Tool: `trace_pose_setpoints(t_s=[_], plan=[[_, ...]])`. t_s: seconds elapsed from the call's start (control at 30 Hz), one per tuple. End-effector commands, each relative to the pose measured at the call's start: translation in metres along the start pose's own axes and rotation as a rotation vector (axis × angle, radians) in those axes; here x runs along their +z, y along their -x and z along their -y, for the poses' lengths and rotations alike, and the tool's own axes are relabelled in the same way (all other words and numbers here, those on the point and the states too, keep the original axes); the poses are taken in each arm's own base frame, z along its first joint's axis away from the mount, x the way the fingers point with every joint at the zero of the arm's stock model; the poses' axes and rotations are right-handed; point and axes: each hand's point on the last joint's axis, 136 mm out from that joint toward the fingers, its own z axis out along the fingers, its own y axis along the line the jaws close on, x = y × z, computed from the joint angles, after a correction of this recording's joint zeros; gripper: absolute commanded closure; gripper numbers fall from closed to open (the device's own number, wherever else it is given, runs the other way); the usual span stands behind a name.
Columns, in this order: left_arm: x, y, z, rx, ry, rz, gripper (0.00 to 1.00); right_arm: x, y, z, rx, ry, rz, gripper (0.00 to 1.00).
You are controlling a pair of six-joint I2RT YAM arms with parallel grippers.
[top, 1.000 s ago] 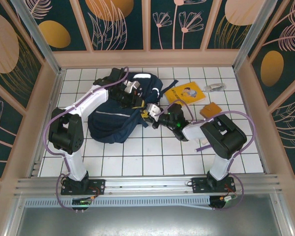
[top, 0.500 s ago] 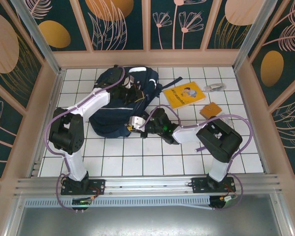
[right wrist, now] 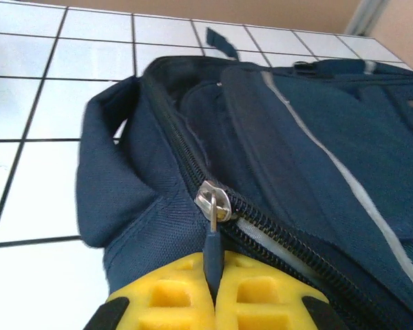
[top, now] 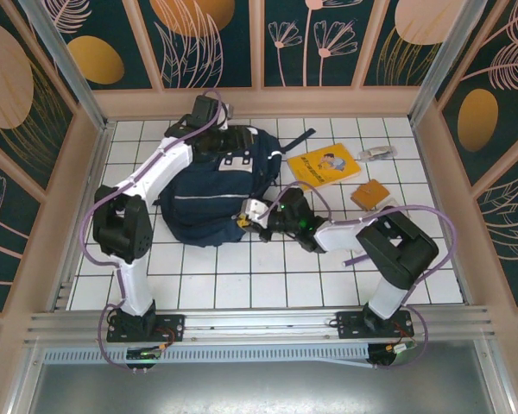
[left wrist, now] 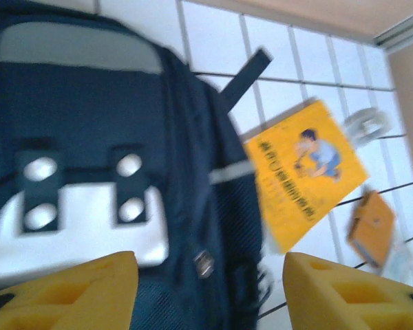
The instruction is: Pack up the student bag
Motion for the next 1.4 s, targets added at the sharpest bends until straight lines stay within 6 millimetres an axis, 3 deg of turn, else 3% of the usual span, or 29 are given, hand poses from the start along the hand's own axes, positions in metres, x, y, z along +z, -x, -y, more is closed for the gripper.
trace_pose_setpoints(t_s=[0.0, 0.17, 0.27, 0.33, 0.37, 0.47, 0.57, 0.77, 0.87, 0.97, 1.0, 1.07, 1.3, 1.37], plan=[[-0.025, -0.043, -0.037, 0.268, 0.157, -0.165, 0.39, -0.022, 0.024, 0.021, -0.012, -0.037, 0.079, 1.0], [-0.032, -0.114, -0.058, 0.531, 0.092, -0.375, 0.32, -0.026, 0.018, 0.027, -0.015, -0.047, 0.054, 1.0], [-0.028, -0.13, -0.066, 0.633, 0.068, -0.371, 0.31, -0.028, 0.01, 0.03, 0.005, -0.053, 0.055, 1.0], [-0.027, -0.146, -0.056, 0.74, -0.053, -0.37, 0.3, -0.031, 0.01, 0.037, 0.019, -0.063, 0.058, 1.0], [-0.035, -0.149, -0.047, 0.81, -0.111, -0.341, 0.3, -0.032, 0.011, 0.039, 0.021, -0.067, 0.062, 1.0], [-0.035, -0.142, -0.047, 0.954, -0.103, -0.209, 0.28, -0.036, 0.014, 0.048, 0.028, -0.074, 0.072, 1.0], [-0.032, -0.141, -0.063, 1.126, -0.031, -0.156, 0.27, -0.04, 0.013, 0.054, 0.033, -0.084, 0.069, 1.0], [-0.018, -0.149, -0.092, 1.299, 0.082, -0.195, 0.28, -0.046, 0.009, 0.056, 0.04, -0.099, 0.063, 1.0], [-0.013, -0.129, -0.104, 1.267, 0.211, -0.166, 0.43, -0.048, 0.008, 0.056, 0.043, -0.099, 0.06, 1.0], [-0.012, -0.103, -0.106, 1.158, 0.305, -0.163, 0.85, -0.049, 0.006, 0.055, 0.045, -0.101, 0.054, 1.0], [-0.012, -0.1, -0.103, 1.148, 0.297, -0.168, 0.93, -0.049, 0.005, 0.055, 0.047, -0.103, 0.05, 1.0], [-0.017, -0.089, -0.096, 1.116, 0.3, -0.121, 1.0, -0.051, 0.002, 0.054, 0.05, -0.11, 0.044, 1.0], [-0.052, -0.046, -0.046, 0.823, 0.211, 0.065, 1.0, -0.057, -0.007, 0.064, 0.109, -0.209, -0.015, 1.0], [-0.058, -0.033, -0.044, 0.699, 0.243, 0.11, 1.0, -0.054, -0.008, 0.067, 0.155, -0.225, -0.015, 1.0]])
